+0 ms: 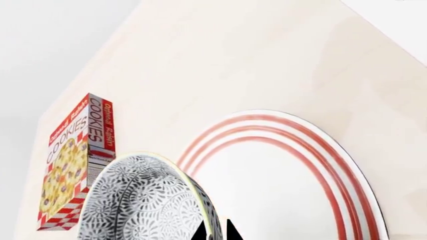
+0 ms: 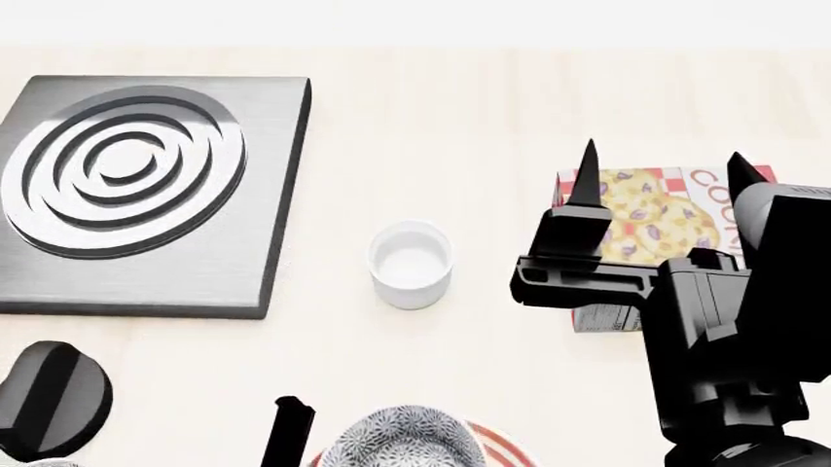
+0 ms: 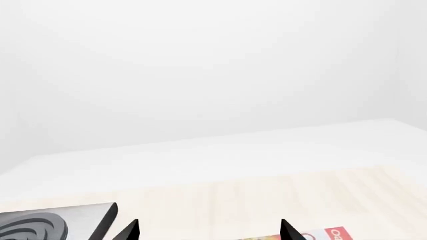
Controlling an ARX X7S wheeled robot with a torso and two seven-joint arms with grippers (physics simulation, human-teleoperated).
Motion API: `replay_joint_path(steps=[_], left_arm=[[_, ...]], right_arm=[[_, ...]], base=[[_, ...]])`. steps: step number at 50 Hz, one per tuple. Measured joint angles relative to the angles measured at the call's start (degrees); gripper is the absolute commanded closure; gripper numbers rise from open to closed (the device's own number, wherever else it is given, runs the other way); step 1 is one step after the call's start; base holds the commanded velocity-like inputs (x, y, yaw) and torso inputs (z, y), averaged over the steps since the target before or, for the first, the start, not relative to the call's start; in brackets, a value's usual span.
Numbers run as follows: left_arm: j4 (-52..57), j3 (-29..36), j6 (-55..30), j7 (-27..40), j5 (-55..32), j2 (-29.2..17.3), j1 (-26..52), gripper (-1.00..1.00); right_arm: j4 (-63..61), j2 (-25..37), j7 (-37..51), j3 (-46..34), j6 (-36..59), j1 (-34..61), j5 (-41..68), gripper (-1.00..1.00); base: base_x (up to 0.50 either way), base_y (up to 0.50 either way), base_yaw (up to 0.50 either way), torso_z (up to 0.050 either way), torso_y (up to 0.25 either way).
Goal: Pick the akita bowl on the stove and place it on the plate.
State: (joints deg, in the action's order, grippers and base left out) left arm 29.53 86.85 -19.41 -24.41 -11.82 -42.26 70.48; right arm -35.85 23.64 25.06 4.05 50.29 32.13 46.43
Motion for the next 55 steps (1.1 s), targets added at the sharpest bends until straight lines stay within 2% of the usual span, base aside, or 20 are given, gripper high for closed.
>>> replay_joint_path(steps=[55], left_arm=[[-1.4, 2.0, 0.6, 2.0, 1.9, 0.3, -3.8, 1.0]], right_arm=[[-0.1, 0.7, 1.1, -0.4, -0.1, 0.3, 1.5, -1.0]], base=[[0.0, 0.0, 0.0, 0.0, 0.0]])
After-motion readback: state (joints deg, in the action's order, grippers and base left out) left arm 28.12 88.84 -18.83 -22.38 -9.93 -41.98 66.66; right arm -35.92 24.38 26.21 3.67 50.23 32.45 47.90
